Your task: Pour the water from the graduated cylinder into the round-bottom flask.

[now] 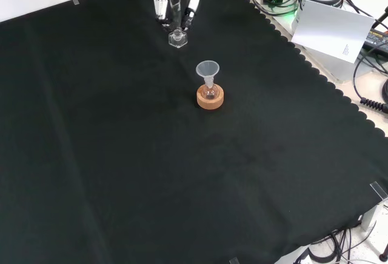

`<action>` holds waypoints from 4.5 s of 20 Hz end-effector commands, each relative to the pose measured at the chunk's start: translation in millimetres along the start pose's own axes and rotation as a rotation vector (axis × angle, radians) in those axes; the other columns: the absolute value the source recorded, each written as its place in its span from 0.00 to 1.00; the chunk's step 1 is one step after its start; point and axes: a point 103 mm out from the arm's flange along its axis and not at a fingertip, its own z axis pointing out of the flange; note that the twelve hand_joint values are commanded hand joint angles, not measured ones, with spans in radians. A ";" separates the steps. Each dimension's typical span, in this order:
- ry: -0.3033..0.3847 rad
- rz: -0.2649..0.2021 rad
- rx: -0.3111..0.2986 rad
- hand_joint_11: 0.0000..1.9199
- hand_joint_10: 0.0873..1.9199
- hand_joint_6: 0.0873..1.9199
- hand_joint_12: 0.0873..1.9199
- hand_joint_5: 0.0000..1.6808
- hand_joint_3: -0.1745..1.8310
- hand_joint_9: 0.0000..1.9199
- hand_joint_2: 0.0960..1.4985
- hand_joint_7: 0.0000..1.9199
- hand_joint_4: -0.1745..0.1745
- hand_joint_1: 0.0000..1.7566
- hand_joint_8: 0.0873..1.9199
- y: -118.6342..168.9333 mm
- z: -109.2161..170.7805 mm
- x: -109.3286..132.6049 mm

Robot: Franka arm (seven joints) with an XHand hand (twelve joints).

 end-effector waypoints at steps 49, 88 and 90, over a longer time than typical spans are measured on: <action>-0.449 0.143 0.899 0.64 0.00 0.44 0.36 0.62 0.09 0.75 0.70 0.56 0.00 0.72 0.43 9.8 23.2 68.3; -0.611 0.255 1.082 0.64 0.00 0.45 0.36 0.61 0.09 0.75 0.70 0.55 0.00 0.72 0.45 23.1 3.6 106.2; -0.619 0.262 1.091 0.64 0.00 0.45 0.36 0.61 0.09 0.75 0.70 0.55 0.00 0.72 0.45 23.0 3.8 107.5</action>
